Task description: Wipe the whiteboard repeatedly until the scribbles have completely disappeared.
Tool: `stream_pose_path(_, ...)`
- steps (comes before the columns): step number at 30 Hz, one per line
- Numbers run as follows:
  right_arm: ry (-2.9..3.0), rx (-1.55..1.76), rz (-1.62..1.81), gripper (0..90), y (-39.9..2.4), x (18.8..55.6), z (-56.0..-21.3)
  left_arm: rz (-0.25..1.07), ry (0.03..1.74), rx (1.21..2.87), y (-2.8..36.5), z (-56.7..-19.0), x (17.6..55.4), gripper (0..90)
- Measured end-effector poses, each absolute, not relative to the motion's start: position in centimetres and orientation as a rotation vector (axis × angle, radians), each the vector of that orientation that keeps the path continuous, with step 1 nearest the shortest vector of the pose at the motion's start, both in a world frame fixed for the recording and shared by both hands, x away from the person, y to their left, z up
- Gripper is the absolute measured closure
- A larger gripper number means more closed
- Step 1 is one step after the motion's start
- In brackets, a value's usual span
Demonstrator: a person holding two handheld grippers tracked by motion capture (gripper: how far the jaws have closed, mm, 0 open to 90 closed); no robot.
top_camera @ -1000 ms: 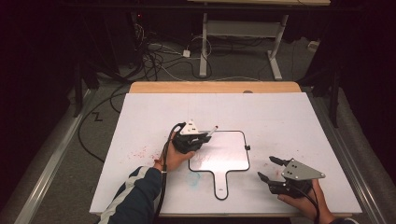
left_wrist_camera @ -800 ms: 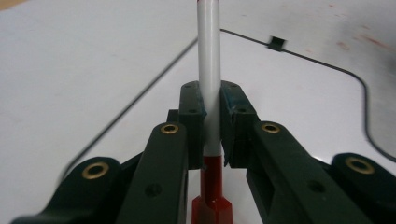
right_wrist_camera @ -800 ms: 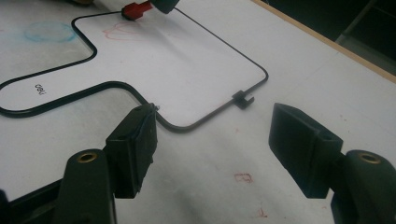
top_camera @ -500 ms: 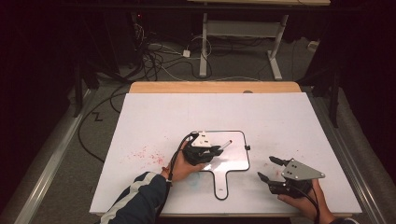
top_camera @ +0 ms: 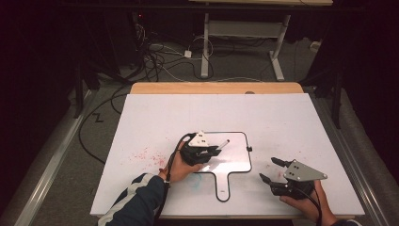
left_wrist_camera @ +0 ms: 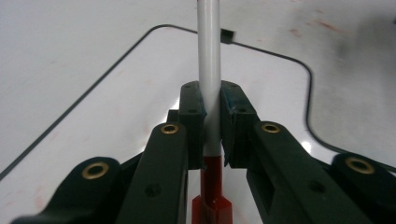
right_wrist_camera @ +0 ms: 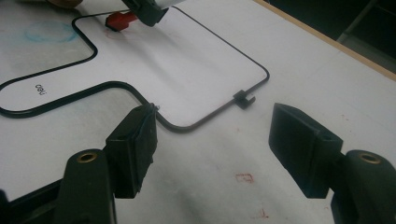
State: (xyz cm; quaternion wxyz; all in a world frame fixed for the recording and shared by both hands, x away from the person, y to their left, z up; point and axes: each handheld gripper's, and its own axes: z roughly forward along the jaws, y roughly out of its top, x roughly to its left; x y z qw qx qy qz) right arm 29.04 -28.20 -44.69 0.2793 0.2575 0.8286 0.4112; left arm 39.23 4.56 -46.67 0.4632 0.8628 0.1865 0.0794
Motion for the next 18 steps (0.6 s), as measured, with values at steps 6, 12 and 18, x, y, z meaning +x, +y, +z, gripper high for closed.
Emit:
stream_pose_path(6,2.219,0.701,1.093,33.3,-28.3,29.1,-44.8,0.238,0.404,2.1,4.2,-45.4,37.7,78.4)
stream_pose_path(12,2.208,0.701,1.095,33.5,-28.3,29.2,-44.8,0.261,0.413,2.081,4.5,-45.0,37.4,78.3)
stream_pose_path(18,2.203,0.712,1.103,33.7,-28.3,29.3,-44.8,0.287,0.409,2.079,4.7,-44.8,37.3,78.2)
